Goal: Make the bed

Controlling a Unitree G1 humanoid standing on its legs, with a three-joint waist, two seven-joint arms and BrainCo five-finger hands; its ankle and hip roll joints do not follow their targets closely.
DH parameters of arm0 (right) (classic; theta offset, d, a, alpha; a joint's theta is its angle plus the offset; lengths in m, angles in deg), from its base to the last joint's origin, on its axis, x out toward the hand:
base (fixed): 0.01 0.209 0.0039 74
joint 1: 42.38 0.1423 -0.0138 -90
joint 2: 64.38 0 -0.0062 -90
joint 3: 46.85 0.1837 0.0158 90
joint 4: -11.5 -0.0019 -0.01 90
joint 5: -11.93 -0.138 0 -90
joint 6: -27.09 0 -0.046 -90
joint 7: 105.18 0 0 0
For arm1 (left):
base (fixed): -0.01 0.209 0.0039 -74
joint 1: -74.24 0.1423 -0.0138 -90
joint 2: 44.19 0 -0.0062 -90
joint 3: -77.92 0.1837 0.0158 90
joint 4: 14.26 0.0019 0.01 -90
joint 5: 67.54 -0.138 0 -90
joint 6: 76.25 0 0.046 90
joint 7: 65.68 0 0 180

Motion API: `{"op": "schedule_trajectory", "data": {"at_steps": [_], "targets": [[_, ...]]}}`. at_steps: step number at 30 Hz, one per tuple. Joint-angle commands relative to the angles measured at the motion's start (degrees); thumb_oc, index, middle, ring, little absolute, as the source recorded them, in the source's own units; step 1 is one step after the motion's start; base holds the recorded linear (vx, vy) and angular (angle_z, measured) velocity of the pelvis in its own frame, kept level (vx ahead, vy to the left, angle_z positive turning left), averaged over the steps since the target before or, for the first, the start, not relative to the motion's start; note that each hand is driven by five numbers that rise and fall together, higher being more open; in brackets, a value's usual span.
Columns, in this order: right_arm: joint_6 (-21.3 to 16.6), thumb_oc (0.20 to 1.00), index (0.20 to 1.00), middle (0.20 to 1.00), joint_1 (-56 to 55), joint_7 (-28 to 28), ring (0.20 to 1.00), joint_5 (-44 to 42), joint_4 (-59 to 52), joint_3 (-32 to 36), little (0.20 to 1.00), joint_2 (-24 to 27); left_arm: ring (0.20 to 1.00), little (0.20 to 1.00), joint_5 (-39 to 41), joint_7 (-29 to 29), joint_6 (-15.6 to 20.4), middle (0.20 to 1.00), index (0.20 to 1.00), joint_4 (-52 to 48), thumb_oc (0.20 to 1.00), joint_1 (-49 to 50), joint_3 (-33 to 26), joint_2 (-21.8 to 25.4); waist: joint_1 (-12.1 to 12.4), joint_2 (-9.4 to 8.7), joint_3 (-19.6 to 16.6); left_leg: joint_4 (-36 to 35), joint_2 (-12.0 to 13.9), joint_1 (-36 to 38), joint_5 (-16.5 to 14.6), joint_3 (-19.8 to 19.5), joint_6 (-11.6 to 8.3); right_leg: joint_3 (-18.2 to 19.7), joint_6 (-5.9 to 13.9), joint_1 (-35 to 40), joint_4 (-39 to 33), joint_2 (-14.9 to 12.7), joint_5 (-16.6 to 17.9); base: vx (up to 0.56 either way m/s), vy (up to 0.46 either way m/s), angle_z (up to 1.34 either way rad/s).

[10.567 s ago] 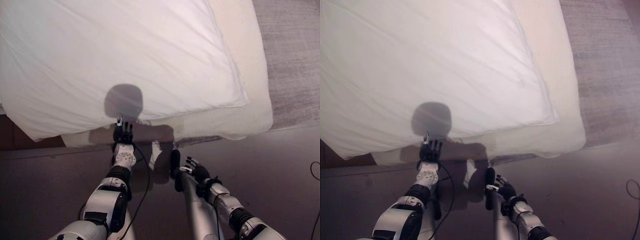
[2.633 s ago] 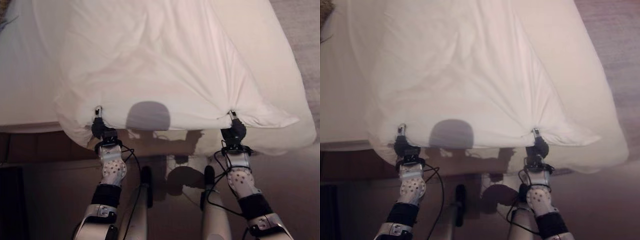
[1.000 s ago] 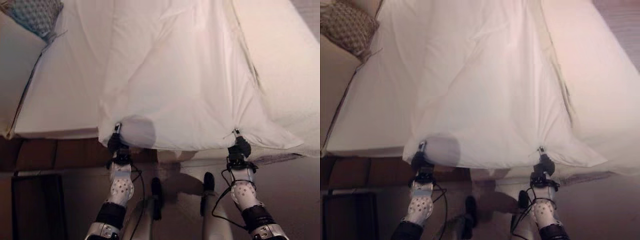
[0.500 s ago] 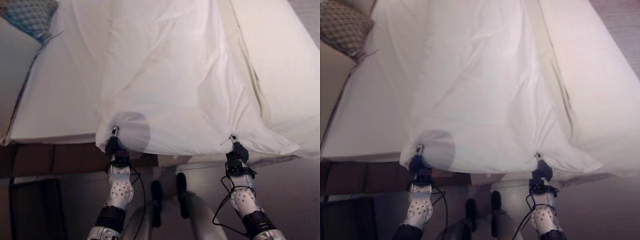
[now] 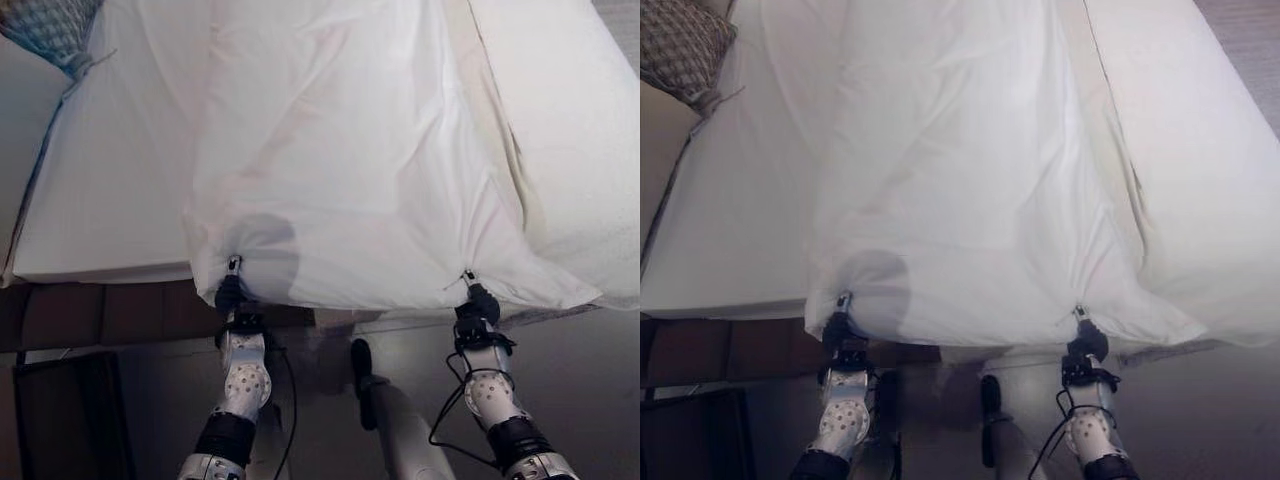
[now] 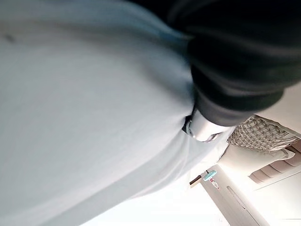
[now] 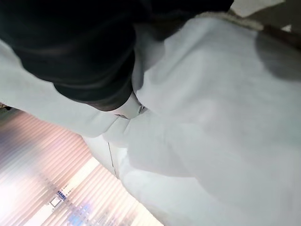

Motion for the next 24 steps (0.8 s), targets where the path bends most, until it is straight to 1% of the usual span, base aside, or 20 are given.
{"op": "schedule_trajectory", "data": {"at_steps": [1, 2, 3, 4, 5, 6, 7, 8, 9, 10, 11, 13, 15, 16, 18, 20, 21, 22, 23, 24], "targets": [[-2.69, 0.200, 0.200, 0.200, -2.66, -0.04, 0.200, 2.51, -4.75, 1.62, 0.200, 2.17, 0.200, 0.200, -3.66, -0.18, 3.80, 0.200, 0.200, -3.48, 0.200, -2.04, -1.29, 5.25, -0.71, 0.23, -1.97, 6.71, -5.53, -5.04, 4.85, 5.06, -0.98, 3.46, 10.37, 5.44, -10.25, -11.90, 6.99, 0.09, 0.721, 0.28], [-2.28, 0.200, 0.200, 0.200, -2.86, -0.03, 0.200, 3.49, -5.65, 1.69, 0.200, 2.37, 0.200, 0.200, -3.04, 0.51, 3.47, 0.200, 0.200, -3.29, 0.200, -1.80, -0.97, 4.92, -1.34, 0.26, -1.84, 10.45, -7.10, -6.68, 1.94, 6.34, 0.13, 3.96, 11.12, 6.10, -12.47, -14.59, 9.99, 0.07, 0.515, 0.53], [-2.28, 0.200, 0.200, 0.200, -2.86, -0.07, 0.200, 3.51, -5.68, 1.68, 0.200, 2.36, 0.200, 0.200, -3.02, 0.54, 3.47, 0.200, 0.200, -3.28, 0.200, -1.82, -0.99, 4.92, -1.35, 0.26, -2.00, 10.55, -7.14, -6.97, 2.01, 6.36, 0.19, 3.99, 11.17, 5.93, -12.63, -14.63, 10.19, 0.11, 0.799, 0.57], [-2.16, 0.200, 0.200, 0.200, -1.96, -0.06, 0.200, 4.30, -4.60, 1.44, 0.200, 2.13, 0.200, 0.200, -2.71, 0.96, 4.29, 0.200, 0.200, -3.55, 0.200, -0.39, -1.59, 4.77, -0.52, 0.03, -1.30, 12.94, -8.98, -7.26, -1.27, 8.81, 1.60, 1.52, 11.31, 5.74, -16.98, -18.82, 17.06, 0.06, 0.532, 0.43], [-2.16, 0.200, 0.200, 0.200, -1.93, -0.07, 0.200, 4.30, -4.59, 1.44, 0.200, 2.11, 0.200, 0.200, -2.73, 0.93, 4.29, 0.200, 0.200, -3.56, 0.200, -0.41, -1.60, 4.78, -0.53, -0.04, -1.43, 12.92, -9.07, -7.46, -1.13, 8.88, 1.67, 1.58, 11.36, 5.61, -17.19, -18.91, 17.30, 0.10, 0.737, 0.04], [-1.90, 0.200, 0.200, 0.200, -1.62, -0.04, 0.200, 4.78, -4.38, 1.20, 0.200, 1.47, 0.200, 0.200, -3.04, 0.37, 4.34, 0.200, 0.200, -3.12, 0.200, 0.29, -2.45, 4.86, 0.42, -0.17, -1.29, 13.34, -8.96, -7.15, -2.41, 10.55, 2.11, -4.22, 11.44, 5.84, -19.47, -20.32, 18.57, 0.05, 0.469, -0.46], [-1.02, 0.200, 0.200, 0.200, -1.53, 1.15, 0.200, 4.26, -3.36, 0.57, 0.200, 1.22, 0.200, 0.200, -4.50, -1.39, 5.21, 0.200, 0.200, -2.09, 0.200, 0.40, -3.34, 4.78, 0.52, -0.23, -1.10, 12.71, -10.01, -6.66, -2.66, 10.92, 2.79, -5.81, 9.55, 7.01, -17.66, -16.96, 13.26, 0.05, 0.466, -0.80], [-1.03, 0.200, 0.200, 0.200, -1.47, 1.19, 0.200, 4.23, -3.33, 0.56, 0.200, 1.23, 0.200, 0.200, -4.53, -1.42, 5.21, 0.200, 0.200, -2.10, 0.200, 0.36, -3.36, 4.78, 0.43, -0.26, -1.21, 12.59, -10.11, -6.82, -2.46, 10.90, 2.83, -5.80, 9.55, 6.74, -17.49, -17.05, 13.24, 0.03, 0.476, -0.60], [-0.67, 0.200, 0.200, 0.200, -0.96, 2.06, 0.200, 3.48, -1.92, -1.03, 0.200, 1.21, 0.200, 0.200, -3.70, -4.54, 7.14, 0.200, 0.200, -0.58, 0.200, -0.81, -4.40, 3.52, 0.07, -0.35, -0.97, 10.12, -11.73, -4.85, -2.01, 11.14, 3.12, -3.58, 8.11, 5.29, -14.73, -10.83, 8.14, 0.01, 0.219, -0.25], [-0.67, 0.200, 0.200, 0.200, -0.91, 2.07, 0.200, 3.48, -1.91, -1.04, 0.200, 1.22, 0.200, 0.200, -3.73, -4.57, 7.14, 0.200, 0.200, -0.58, 0.200, -0.85, -4.43, 3.51, 0.06, -0.38, -1.04, 9.97, -11.77, -4.95, -1.80, 11.18, 3.15, -3.53, 8.10, 5.09, -14.68, -10.87, 8.21, 0.02, 0.338, -0.08], [0.68, 0.200, 0.200, 0.200, -0.62, 3.71, 0.200, 1.53, 0.92, -2.83, 0.200, 0.39, 0.200, 0.200, -5.83, -8.06, 7.78, 0.200, 0.200, 1.11, 0.200, -1.04, -5.71, 2.58, 0.44, -0.64, -0.29, 8.73, -12.83, -3.25, -1.75, 11.46, 3.20, -3.78, 7.33, 3.84, -12.93, -7.07, 5.94, 0.00, 0.120, -0.16], [0.97, 0.200, 0.200, 0.200, -0.65, 3.88, 0.200, 1.54, 2.47, -3.43, 0.200, 0.12, 0.200, 0.200, -6.72, -9.48, 7.57, 0.200, 0.200, 2.50, 0.200, -1.22, -6.04, 1.97, 0.36, -0.70, -0.17, 8.70, -13.06, -2.93, -1.64, 11.34, 3.38, -3.12, 7.27, 3.87, -12.86, -6.77, 5.82, 0.01, 0.094, -0.17], [1.58, 0.200, 0.200, 0.200, 0.24, 4.01, 0.200, 1.24, 5.77, -4.81, 0.200, -0.42, 0.200, 0.200, -5.15, -12.03, 8.48, 0.200, 0.200, 7.42, 0.200, -2.08, -6.75, -0.03, 0.21, -0.12, 0.67, 9.29, -13.21, -2.43, -1.74, 10.96, 3.69, 0.39, 7.44, 3.05, -11.50, -5.98, 5.71, 0.00, 0.062, 0.02], [2.84, 0.200, 0.200, 0.200, 1.48, 3.56, 0.200, 1.61, 12.02, -4.81, 0.200, -0.97, 0.200, 0.200, -4.12, -13.87, 7.70, 0.200, 0.200, 14.16, 0.200, -2.42, -7.96, -1.87, 0.97, -0.04, 0.68, 10.43, -12.24, -2.82, -2.20, 12.29, 3.67, -0.86, 8.27, 3.43, -11.87, -7.26, 6.33, -0.03, 0.033, 0.17], [3.54, 0.200, 0.200, 0.200, 2.56, 3.08, 0.200, 1.62, 16.17, -4.59, 0.200, -1.74, 0.200, 0.200, -2.84, -14.53, 7.18, 0.200, 0.200, 18.57, 0.200, -3.00, -9.09, -3.08, 1.07, 0.12, 0.19, 9.44, -11.73, -2.95, -1.50, 12.65, 3.46, -0.87, 8.71, 2.93, -12.19, -7.12, 6.99, -0.03, -0.068, -0.04], [4.70, 0.200, 0.200, 0.200, 3.13, 2.26, 0.200, 3.46, 20.94, -4.51, 0.200, -1.73, 0.200, 0.200, -3.25, -15.04, 4.71, 0.200, 0.200, 25.79, 0.200, -3.94, -9.70, -3.38, 0.98, 0.18, -0.14, 8.48, -11.31, -2.76, -0.66, 12.64, 3.10, -0.87, 8.53, 3.03, -12.23, -6.64, 6.96, -0.02, -0.114, -0.20], [4.72, 0.200, 0.200, 0.200, 3.26, 2.33, 0.200, 3.45, 21.06, -4.48, 0.200, -1.71, 0.200, 0.200, -3.09, -14.83, 4.70, 0.200, 0.200, 26.05, 0.200, -4.13, -9.79, -3.31, 0.95, 0.19, -0.14, 8.37, -11.32, -2.76, -0.59, 12.61, 3.08, -0.90, 8.52, 3.00, -12.25, -6.64, 6.97, 0.00, -0.126, -0.08], [6.45, 0.200, 0.200, 0.200, 3.66, 2.23, 0.200, 4.73, 26.01, -4.71, 0.200, -1.55, 0.200, 0.200, -4.00, -15.17, 1.95, 0.200, 0.200, 33.82, 0.200, -5.64, -11.02, -3.16, 0.70, 0.33, -0.20, 7.23, -11.02, -2.08, -0.05, 12.25, 2.55, -1.27, 8.32, 3.45, -12.14, -6.20, 6.43, 0.00, -0.087, -0.03], [6.45, 0.200, 0.200, 0.200, 3.83, 2.28, 0.200, 4.72, 26.09, -4.71, 0.200, -1.54, 0.200, 0.200, -3.91, -15.02, 1.94, 0.200, 0.200, 34.03, 0.200, -5.87, -11.15, -3.08, 0.62, 0.30, -0.20, 7.08, -11.05, -2.24, 0.25, 12.26, 2.58, -1.27, 8.29, 3.28, -12.24, -6.22, 6.66, 0.01, -0.157, -0.02], [8.07, 0.200, 0.200, 0.200, 4.76, 1.22, 0.200, 5.76, 32.10, -3.99, 0.200, -1.54, 0.200, 0.200, -3.54, -14.87, -1.51, 0.200, 0.200, 42.62, 0.200, -7.68, -12.42, -2.82, 0.24, 0.36, -0.64, 5.96, -10.72, -1.82, 1.00, 11.88, 2.11, -1.50, 8.07, 3.35, -12.20, -5.71, 6.47, 0.01, -0.106, -0.02]]}}
